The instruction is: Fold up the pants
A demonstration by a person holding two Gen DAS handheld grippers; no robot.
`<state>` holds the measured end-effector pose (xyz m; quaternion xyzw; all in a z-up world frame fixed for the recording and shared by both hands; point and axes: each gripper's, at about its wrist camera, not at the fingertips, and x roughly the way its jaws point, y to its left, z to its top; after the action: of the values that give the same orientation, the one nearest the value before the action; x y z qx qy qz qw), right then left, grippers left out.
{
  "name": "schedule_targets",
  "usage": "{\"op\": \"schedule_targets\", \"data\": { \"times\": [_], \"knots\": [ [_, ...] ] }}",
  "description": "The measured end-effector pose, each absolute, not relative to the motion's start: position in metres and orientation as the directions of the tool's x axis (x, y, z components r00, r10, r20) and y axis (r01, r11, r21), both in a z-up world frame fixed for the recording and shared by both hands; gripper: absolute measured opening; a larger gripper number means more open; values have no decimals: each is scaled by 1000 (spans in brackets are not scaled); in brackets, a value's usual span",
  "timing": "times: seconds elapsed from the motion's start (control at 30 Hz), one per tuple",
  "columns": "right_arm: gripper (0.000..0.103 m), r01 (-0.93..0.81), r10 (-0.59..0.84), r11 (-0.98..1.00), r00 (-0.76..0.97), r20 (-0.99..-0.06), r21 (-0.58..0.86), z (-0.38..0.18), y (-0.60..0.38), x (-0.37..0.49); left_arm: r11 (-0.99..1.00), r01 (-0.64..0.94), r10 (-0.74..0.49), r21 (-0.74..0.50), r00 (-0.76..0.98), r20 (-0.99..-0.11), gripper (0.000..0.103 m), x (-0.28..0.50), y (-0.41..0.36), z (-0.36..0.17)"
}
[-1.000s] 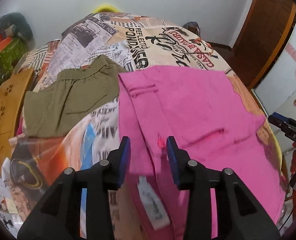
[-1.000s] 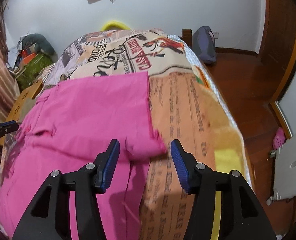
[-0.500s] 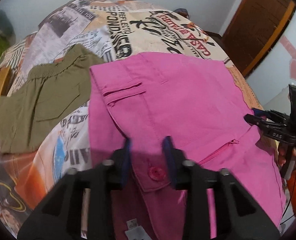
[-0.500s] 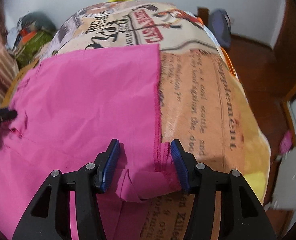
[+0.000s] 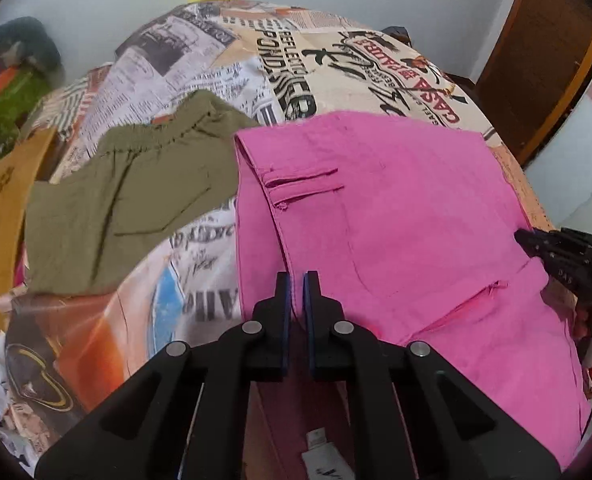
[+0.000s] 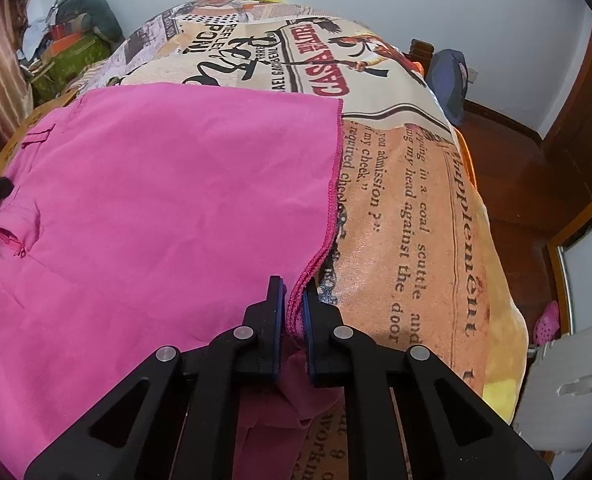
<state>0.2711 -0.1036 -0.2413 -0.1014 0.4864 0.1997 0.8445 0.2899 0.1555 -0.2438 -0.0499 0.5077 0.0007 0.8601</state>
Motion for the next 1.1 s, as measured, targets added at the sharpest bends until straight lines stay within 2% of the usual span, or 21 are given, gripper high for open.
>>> {"op": "schedule_targets", "data": {
  "times": [0.2, 0.27, 0.33, 0.5, 0.7, 1.1],
  "knots": [
    [11, -434, 264, 899, 420, -868, 64, -228, -109, 271, 994, -43, -65, -101, 505, -861, 12, 284, 161, -225],
    [14, -431, 273, 900, 433, -859, 68, -220, -111, 271, 997, -42, -39, -71, 522, -852, 22, 287, 163, -216],
    [20, -425, 291, 901, 443, -848, 88, -211, -113, 274, 997, -49, -24, -60, 539, -842, 42, 291, 167, -209],
    [32, -420, 315, 902, 490, -812, 97, -189, -110, 293, 996, -49, -38, -78, 554, -832, 62, 316, 176, -202],
    [42, -435, 310, 898, 531, -789, 61, -186, -95, 324, 997, -49, -26, -62, 530, -848, 62, 356, 183, -219],
    [42, -407, 294, 909, 469, -833, 92, -233, -90, 387, 986, -51, -114, -158, 489, -865, 62, 388, 205, -259]
  ]
}}
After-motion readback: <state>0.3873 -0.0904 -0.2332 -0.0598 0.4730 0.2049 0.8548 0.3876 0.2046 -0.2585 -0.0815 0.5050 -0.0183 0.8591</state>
